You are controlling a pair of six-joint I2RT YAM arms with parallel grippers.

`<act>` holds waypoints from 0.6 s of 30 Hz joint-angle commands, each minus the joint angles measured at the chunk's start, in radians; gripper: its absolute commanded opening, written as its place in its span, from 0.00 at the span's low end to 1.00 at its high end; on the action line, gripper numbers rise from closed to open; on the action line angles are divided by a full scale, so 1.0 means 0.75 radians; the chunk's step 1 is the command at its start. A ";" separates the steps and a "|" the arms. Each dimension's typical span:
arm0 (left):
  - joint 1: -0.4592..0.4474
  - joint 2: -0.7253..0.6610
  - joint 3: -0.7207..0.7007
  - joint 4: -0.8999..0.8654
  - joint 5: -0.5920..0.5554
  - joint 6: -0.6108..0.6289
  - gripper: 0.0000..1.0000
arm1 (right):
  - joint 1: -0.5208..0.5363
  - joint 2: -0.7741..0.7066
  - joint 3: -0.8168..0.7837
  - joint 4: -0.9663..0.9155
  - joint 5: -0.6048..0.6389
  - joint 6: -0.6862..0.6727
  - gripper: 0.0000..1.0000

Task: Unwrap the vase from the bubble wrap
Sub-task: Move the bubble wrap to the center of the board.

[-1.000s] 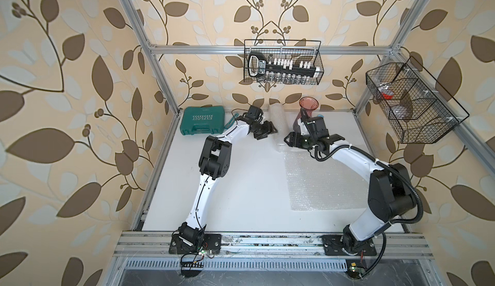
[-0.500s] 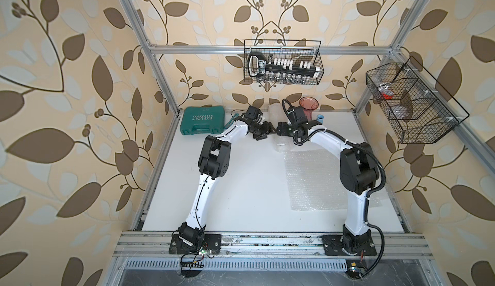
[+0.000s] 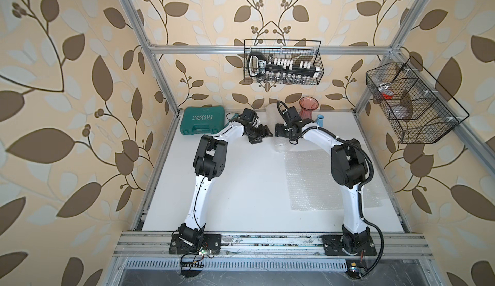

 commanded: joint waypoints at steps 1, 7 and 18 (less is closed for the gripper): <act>0.015 -0.184 -0.036 -0.059 -0.038 0.070 0.77 | 0.000 0.056 0.049 -0.048 -0.029 0.012 0.78; 0.057 -0.398 -0.191 -0.151 -0.050 0.136 0.79 | -0.005 0.107 0.091 -0.036 -0.171 0.001 0.80; 0.192 -0.824 -0.469 -0.370 0.000 0.342 0.80 | -0.007 0.164 0.104 -0.012 -0.370 0.072 0.74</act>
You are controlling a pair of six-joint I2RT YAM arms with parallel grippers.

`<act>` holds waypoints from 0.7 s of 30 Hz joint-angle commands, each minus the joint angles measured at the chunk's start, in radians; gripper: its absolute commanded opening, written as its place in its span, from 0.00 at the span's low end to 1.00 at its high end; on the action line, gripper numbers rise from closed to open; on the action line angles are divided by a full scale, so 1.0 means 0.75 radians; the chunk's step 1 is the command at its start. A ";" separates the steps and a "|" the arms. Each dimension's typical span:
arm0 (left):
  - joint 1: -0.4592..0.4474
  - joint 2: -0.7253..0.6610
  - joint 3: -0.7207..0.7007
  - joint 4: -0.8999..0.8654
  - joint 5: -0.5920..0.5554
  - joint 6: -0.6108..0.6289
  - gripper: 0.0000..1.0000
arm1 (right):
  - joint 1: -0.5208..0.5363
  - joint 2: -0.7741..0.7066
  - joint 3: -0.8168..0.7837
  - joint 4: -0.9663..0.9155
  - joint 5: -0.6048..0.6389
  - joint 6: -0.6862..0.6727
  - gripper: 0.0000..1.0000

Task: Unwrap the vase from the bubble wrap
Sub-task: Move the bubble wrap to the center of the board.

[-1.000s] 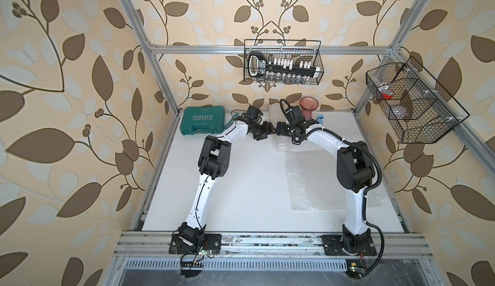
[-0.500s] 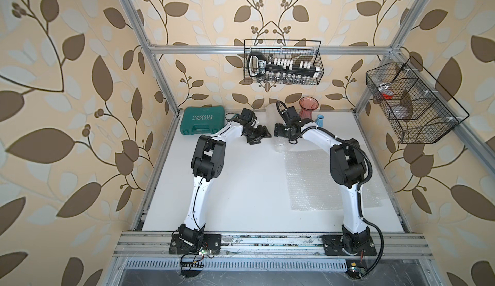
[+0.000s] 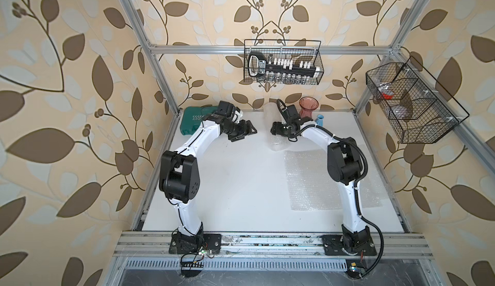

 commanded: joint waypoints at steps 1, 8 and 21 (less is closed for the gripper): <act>0.021 -0.126 -0.053 -0.123 0.043 0.135 0.80 | 0.018 0.042 -0.035 -0.015 -0.142 0.051 0.71; 0.035 -0.220 -0.103 -0.194 0.053 0.247 0.81 | 0.029 -0.135 -0.268 0.137 -0.230 0.189 0.68; 0.049 -0.242 -0.199 -0.107 0.115 0.147 0.82 | 0.131 -0.384 -0.667 0.356 -0.228 0.442 0.64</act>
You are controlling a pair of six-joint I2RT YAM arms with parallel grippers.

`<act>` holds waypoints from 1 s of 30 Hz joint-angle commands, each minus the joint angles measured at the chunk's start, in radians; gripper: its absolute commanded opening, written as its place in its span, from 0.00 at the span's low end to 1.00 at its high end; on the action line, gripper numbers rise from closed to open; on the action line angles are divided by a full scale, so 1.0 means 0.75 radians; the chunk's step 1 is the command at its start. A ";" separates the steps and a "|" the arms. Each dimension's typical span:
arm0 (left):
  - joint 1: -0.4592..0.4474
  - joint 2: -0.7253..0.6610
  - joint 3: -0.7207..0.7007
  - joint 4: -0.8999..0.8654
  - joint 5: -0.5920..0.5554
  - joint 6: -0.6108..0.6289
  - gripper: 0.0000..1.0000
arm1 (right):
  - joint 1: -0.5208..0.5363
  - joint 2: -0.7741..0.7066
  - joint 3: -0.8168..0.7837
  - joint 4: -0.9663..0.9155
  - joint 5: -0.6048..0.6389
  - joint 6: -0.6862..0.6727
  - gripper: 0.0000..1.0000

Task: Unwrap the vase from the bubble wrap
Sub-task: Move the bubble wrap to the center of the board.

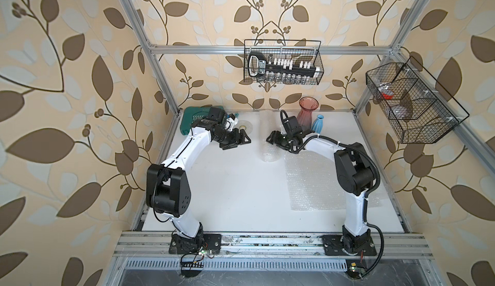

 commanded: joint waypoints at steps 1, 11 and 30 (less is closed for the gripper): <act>0.017 -0.064 -0.023 0.043 0.071 -0.033 0.83 | 0.039 -0.081 -0.112 0.024 -0.054 0.082 0.63; 0.018 -0.065 -0.141 0.136 0.101 -0.121 0.83 | 0.138 -0.352 -0.509 0.191 -0.067 0.169 0.61; 0.017 -0.076 -0.304 0.206 0.028 -0.194 0.84 | 0.302 -0.699 -0.713 -0.016 0.149 0.089 0.76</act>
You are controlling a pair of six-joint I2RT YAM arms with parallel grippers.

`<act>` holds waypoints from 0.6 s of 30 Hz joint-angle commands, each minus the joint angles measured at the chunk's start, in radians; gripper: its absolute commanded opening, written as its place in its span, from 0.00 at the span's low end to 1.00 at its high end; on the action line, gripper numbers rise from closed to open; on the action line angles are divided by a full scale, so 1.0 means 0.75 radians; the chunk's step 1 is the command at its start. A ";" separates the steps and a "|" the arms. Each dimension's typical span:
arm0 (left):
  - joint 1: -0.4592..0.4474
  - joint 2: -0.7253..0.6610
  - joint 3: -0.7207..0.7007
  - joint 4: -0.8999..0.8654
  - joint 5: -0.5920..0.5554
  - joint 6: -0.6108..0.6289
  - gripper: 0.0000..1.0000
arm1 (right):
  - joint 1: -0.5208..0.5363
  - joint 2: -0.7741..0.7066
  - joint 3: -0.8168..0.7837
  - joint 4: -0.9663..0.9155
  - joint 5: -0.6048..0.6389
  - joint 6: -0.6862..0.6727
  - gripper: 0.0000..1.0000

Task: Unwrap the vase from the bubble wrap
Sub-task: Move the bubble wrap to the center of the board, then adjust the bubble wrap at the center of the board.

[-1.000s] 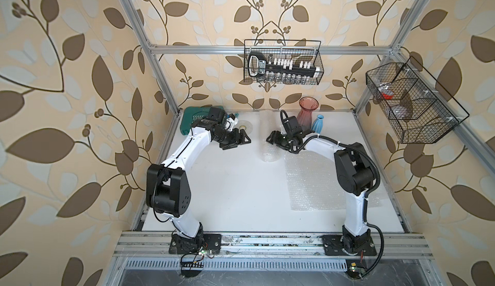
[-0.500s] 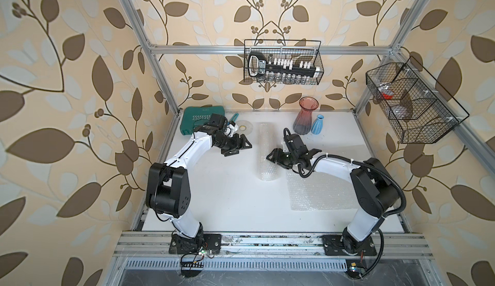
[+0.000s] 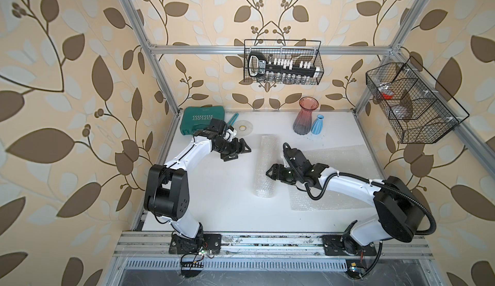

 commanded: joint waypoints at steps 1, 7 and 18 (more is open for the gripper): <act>0.016 -0.024 -0.026 0.031 -0.011 -0.022 0.84 | -0.052 0.001 0.074 -0.091 0.057 -0.086 0.77; 0.016 0.018 -0.098 0.109 -0.024 -0.094 0.84 | -0.134 0.091 0.188 -0.092 -0.062 -0.193 0.79; 0.016 0.047 -0.177 0.190 -0.097 -0.159 0.83 | -0.144 0.391 0.446 -0.141 -0.136 -0.289 0.79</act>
